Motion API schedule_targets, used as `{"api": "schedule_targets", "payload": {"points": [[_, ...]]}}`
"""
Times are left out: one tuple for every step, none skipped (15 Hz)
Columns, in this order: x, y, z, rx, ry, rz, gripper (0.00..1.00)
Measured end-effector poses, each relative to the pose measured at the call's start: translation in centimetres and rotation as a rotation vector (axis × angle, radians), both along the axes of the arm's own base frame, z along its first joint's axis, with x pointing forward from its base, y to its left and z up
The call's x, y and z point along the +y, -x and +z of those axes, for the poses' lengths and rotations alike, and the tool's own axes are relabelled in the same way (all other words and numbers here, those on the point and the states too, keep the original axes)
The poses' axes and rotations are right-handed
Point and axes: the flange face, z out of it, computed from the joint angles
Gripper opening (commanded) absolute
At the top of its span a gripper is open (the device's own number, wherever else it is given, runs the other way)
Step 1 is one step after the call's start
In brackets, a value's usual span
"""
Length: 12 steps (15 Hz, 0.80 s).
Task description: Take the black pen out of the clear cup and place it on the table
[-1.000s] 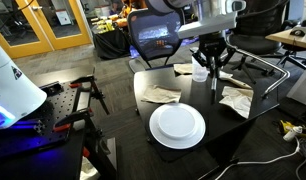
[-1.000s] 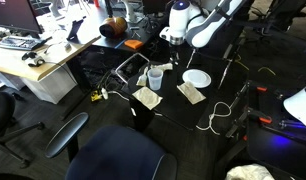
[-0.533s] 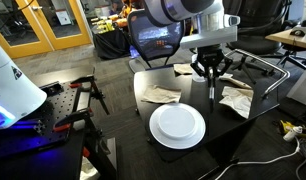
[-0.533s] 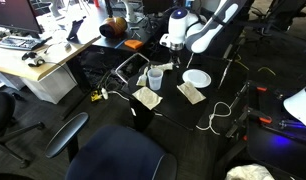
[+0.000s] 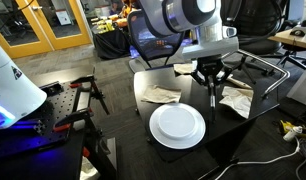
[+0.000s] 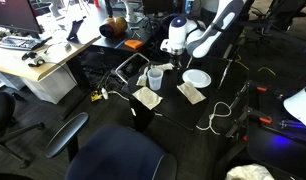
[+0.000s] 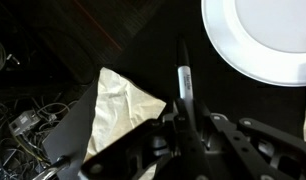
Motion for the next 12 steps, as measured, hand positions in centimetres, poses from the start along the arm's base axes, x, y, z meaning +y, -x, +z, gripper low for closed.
{"api": "schedule_targets", "payload": {"points": [[-0.16, -0.07, -0.08, -0.003, 0.01, 0.017, 0.03], [-0.28, -0.14, -0.18, -0.006, 0.018, 0.034, 0.03], [-0.35, -0.21, -0.29, -0.008, 0.025, 0.049, 0.03], [-0.36, -0.26, -0.37, -0.007, 0.032, 0.061, 0.03], [-0.34, -0.3, -0.43, -0.007, 0.036, 0.068, 0.03], [-0.3, -0.29, -0.48, -0.005, 0.04, 0.077, 0.03], [-0.25, -0.27, -0.53, -0.003, 0.043, 0.083, 0.03], [-0.19, -0.26, -0.56, -0.002, 0.045, 0.089, 0.03], [-0.11, -0.25, -0.59, -0.001, 0.047, 0.094, 0.38], [-0.01, -0.25, -0.61, 0.0, 0.049, 0.1, 0.4], [0.1, -0.25, -0.62, 0.0, 0.049, 0.103, 0.46], [0.23, -0.26, -0.64, 0.0, 0.048, 0.105, 0.55]]}}
